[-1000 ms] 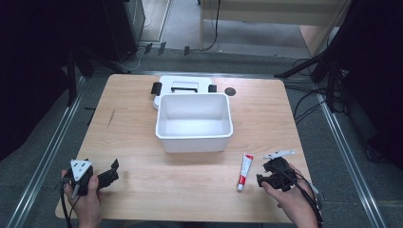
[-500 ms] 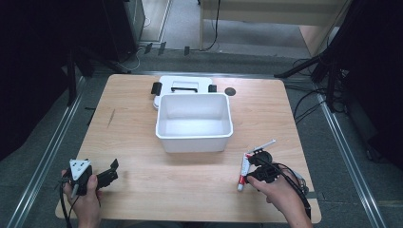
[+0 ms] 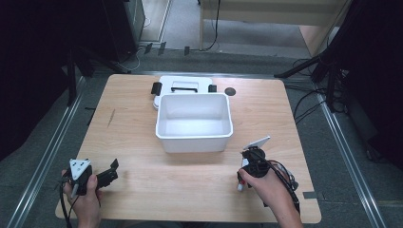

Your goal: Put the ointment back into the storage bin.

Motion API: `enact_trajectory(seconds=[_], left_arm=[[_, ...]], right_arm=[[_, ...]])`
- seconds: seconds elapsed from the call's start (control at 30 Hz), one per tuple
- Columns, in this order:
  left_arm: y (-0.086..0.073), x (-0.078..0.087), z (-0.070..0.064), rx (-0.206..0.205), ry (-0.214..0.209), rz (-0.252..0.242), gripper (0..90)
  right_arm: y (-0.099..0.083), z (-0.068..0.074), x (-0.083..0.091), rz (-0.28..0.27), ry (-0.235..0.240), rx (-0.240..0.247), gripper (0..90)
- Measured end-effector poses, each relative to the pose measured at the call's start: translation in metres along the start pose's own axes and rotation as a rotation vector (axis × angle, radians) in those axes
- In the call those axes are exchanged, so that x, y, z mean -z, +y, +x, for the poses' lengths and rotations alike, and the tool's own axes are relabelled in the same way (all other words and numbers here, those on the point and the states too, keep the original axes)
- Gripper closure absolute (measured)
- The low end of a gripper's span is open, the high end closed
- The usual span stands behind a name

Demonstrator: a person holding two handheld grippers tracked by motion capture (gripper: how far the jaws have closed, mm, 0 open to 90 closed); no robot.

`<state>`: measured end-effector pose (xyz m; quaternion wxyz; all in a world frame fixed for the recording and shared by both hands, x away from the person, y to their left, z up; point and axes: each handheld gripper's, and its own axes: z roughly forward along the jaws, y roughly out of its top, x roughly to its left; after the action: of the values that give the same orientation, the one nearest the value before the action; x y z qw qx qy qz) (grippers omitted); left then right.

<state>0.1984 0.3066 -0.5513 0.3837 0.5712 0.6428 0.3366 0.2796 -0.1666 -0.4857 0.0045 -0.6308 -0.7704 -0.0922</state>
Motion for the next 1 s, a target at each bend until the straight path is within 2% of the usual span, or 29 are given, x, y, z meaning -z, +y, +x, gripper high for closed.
enact_trajectory(seconds=[0.13,0.17,0.37,0.53,0.57,0.67,0.7,0.73,0.9,0.97,1.0], left_arm=[[0.0,0.0,0.0,-0.001,-0.001,0.001,0.0],[0.0,0.0,0.0,-0.001,-0.002,0.001,0.0],[0.0,0.0,0.0,-0.001,-0.003,0.002,0.0],[0.0,0.0,0.0,0.001,-0.003,0.002,0.0],[0.0,0.0,0.0,0.0,-0.002,0.002,0.0],[0.0,-0.001,0.0,0.001,-0.003,0.002,0.0],[0.0,-0.001,0.0,0.002,-0.002,0.003,0.0],[0.0,-0.001,0.0,0.002,-0.002,0.003,0.0],[0.0,-0.001,0.0,0.004,-0.002,0.004,0.0],[0.0,-0.001,0.001,0.005,-0.003,0.005,0.0],[0.0,-0.001,0.001,0.004,-0.003,0.004,0.0]], right_arm=[[0.003,0.0,-0.005,0.016,-0.003,-0.029,60.6],[0.005,0.0,-0.008,0.026,-0.019,-0.054,61.0],[0.009,0.002,-0.014,0.04,-0.028,-0.05,62.9],[0.009,0.005,-0.02,0.068,-0.058,-0.012,68.6],[0.008,0.006,-0.022,0.08,-0.079,0.002,70.1],[0.008,0.006,-0.023,0.079,-0.08,0.019,70.8],[0.007,0.008,-0.023,0.078,-0.092,0.05,71.1],[0.007,0.008,-0.023,0.078,-0.092,0.05,71.1],[0.006,0.011,-0.024,0.077,-0.112,0.119,70.9],[0.005,0.011,-0.024,0.091,-0.123,0.181,70.5],[0.005,0.012,-0.024,0.102,-0.127,0.192,70.3]])
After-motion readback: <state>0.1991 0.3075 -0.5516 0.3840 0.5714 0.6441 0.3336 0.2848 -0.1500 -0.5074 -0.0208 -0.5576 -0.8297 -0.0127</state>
